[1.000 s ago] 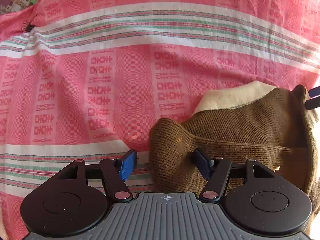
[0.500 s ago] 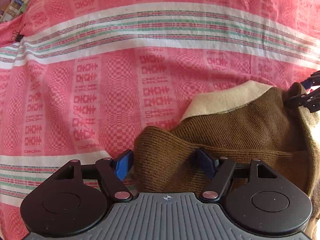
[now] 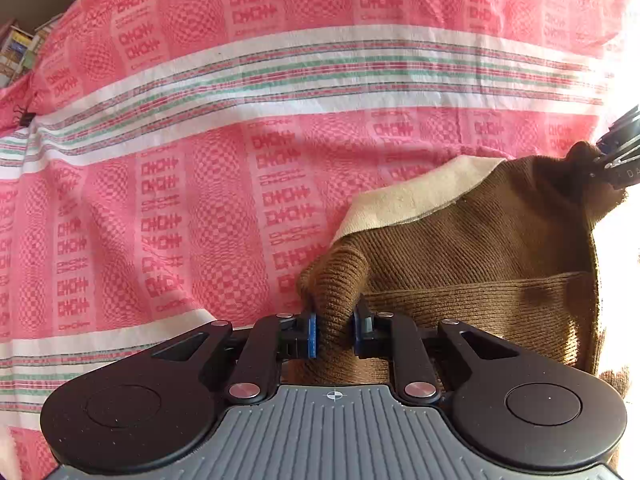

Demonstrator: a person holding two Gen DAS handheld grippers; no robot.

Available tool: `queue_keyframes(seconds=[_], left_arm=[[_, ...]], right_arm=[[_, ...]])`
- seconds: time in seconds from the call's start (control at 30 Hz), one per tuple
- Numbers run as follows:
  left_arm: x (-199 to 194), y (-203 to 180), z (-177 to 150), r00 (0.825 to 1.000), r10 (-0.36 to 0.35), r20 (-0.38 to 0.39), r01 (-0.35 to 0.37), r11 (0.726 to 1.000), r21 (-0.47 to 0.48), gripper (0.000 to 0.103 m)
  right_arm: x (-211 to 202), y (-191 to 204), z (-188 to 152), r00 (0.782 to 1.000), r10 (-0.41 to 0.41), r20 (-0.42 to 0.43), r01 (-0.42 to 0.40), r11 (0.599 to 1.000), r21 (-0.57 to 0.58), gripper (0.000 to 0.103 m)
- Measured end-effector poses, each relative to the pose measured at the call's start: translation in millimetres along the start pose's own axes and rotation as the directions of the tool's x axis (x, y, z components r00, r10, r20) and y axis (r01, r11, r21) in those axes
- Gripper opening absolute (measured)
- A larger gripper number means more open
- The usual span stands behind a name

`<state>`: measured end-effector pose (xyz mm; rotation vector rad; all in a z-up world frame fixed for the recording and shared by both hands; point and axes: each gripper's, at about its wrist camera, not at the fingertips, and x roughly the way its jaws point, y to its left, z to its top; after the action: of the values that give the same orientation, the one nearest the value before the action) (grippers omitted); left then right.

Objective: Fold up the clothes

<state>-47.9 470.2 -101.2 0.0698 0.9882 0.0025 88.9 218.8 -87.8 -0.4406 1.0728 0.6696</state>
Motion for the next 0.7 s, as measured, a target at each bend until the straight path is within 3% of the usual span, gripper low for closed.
queue_keyframes(seconds=[0.07, 0.1, 0.13, 0.17, 0.27, 0.4, 0.43, 0.47, 0.5, 0.53, 0.7], left_arm=[[1.5, 3.5, 0.5, 1.0, 0.007, -0.004, -0.007, 1.0, -0.009, 0.051], [2.5, 5.2, 0.4, 1.0, 0.017, -0.008, -0.017, 1.0, -0.014, 0.059], [3.8, 6.9, -0.8, 1.0, 0.02, -0.012, -0.02, 1.0, -0.014, 0.068], [5.1, 8.4, -2.5, 1.0, 0.019, -0.015, -0.019, 1.0, -0.013, 0.071], [11.4, 8.0, -3.6, 1.0, 0.008, -0.017, -0.008, 1.0, 0.004, 0.08], [20.7, 11.2, 2.6, 0.998, -0.05, -0.029, 0.049, 0.999, -0.023, 0.082], [22.3, 12.8, 3.3, 0.997, -0.071, -0.026, 0.07, 0.997, -0.034, 0.076], [23.4, 14.3, 3.5, 0.996, -0.091, -0.02, 0.091, 0.995, -0.041, 0.057], [21.9, 13.7, 3.8, 0.995, -0.104, -0.011, 0.103, 0.994, -0.037, 0.046], [18.9, 11.8, 4.2, 0.994, -0.112, 0.001, 0.112, 0.993, -0.025, 0.017], [-14.7, -0.5, -1.4, 0.992, -0.106, 0.075, 0.104, 0.994, 0.035, 0.012]], right_arm=[[4.6, 2.9, 2.4, 1.0, -0.007, -0.013, 0.007, 1.0, -0.004, 0.027], [7.6, 3.7, 3.4, 1.0, -0.013, -0.02, 0.013, 1.0, -0.007, 0.035], [11.6, 4.0, 4.7, 0.999, -0.021, -0.027, 0.021, 1.0, -0.016, 0.055], [15.8, 3.0, 5.6, 0.999, -0.027, -0.029, 0.027, 0.999, -0.018, 0.067], [28.3, 0.1, 8.4, 0.998, -0.044, -0.037, 0.043, 0.999, -0.025, 0.064], [38.6, 3.5, 16.3, 0.999, -0.044, -0.023, 0.044, 0.999, -0.018, 0.059], [40.9, 4.4, 18.2, 0.999, -0.043, -0.02, 0.043, 0.999, -0.016, 0.058], [38.9, 6.4, 18.7, 0.999, -0.035, -0.027, 0.034, 0.999, -0.014, 0.042], [37.0, 8.3, 19.1, 0.999, -0.026, -0.034, 0.026, 1.0, -0.013, 0.028], [34.8, 10.2, 19.5, 0.999, -0.018, -0.04, 0.018, 1.0, -0.012, 0.015], [-1.8, 13.9, 10.7, 0.999, -0.028, -0.017, 0.028, 1.0, 0.009, 0.014]])
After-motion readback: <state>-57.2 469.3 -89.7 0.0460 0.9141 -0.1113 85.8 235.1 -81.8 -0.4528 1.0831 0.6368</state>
